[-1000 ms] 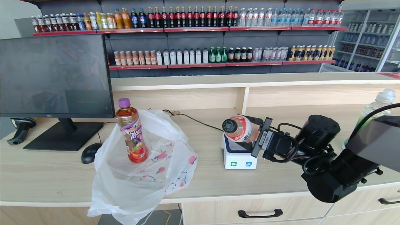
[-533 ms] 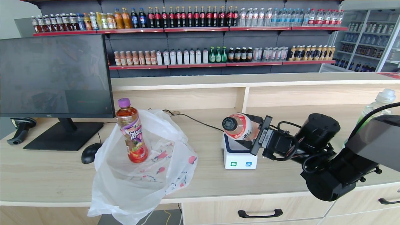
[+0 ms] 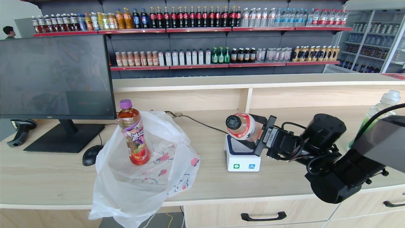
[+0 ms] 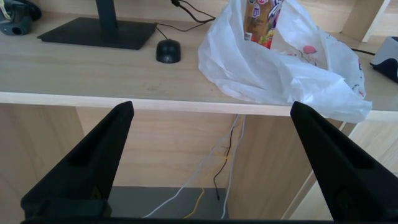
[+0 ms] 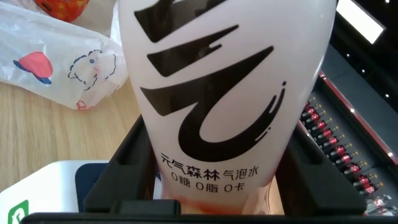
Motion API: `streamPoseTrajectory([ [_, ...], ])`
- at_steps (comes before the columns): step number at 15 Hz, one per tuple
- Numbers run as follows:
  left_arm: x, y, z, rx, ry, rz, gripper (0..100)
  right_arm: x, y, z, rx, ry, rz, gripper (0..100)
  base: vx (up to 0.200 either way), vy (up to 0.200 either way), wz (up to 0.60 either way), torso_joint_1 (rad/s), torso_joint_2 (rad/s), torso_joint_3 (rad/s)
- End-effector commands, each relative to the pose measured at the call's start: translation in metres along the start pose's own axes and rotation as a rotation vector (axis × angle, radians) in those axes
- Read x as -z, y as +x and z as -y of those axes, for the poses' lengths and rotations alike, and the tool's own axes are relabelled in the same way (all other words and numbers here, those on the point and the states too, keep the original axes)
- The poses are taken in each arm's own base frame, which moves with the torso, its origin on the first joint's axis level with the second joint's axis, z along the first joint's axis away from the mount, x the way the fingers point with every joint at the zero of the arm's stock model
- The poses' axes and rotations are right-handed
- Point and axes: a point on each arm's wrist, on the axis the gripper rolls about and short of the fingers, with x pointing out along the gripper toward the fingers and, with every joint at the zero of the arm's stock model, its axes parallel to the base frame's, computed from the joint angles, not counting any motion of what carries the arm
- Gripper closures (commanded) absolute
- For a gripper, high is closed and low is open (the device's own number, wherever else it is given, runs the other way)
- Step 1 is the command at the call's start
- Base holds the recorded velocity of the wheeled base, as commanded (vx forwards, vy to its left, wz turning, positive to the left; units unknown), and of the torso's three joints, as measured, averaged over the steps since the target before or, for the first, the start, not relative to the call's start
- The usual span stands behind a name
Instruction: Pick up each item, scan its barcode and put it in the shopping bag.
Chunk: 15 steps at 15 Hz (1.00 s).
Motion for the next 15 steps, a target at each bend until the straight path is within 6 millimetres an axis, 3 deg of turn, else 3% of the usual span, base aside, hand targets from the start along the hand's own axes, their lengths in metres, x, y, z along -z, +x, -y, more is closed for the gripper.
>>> streamPoseTrajectory([
  [1, 0.0, 0.0, 0.0, 0.0, 0.001, 0.001, 0, -0.015, -0.001, 0.015, 0.066, -0.001, 0.001, 100, 0.0, 0.0, 0.0, 0.0, 0.0, 0.0],
  [6, 0.0, 0.0, 0.0, 0.0, 0.001, 0.0, 0, -0.058, 0.006, 0.028, 0.281, 0.188, -0.05, 100, 0.0, 0.0, 0.0, 0.0, 0.0, 0.0],
  [9, 0.0, 0.0, 0.0, 0.0, -0.001, 0.0, 0, -0.082, 0.001, 0.034, 0.496, 0.487, -0.081, 100, 0.0, 0.0, 0.0, 0.0, 0.0, 0.0],
  [11, 0.0, 0.0, 0.0, 0.0, -0.001, 0.0, 0, -0.086, 0.0, 0.036, 0.58, 0.646, -0.066, 100, 0.0, 0.0, 0.0, 0.0, 0.0, 0.0],
  [15, 0.0, 0.0, 0.0, 0.0, 0.001, 0.0, 0, -0.075, -0.007, 0.03, 0.597, 0.705, -0.116, 100, 0.0, 0.0, 0.0, 0.0, 0.0, 0.0],
])
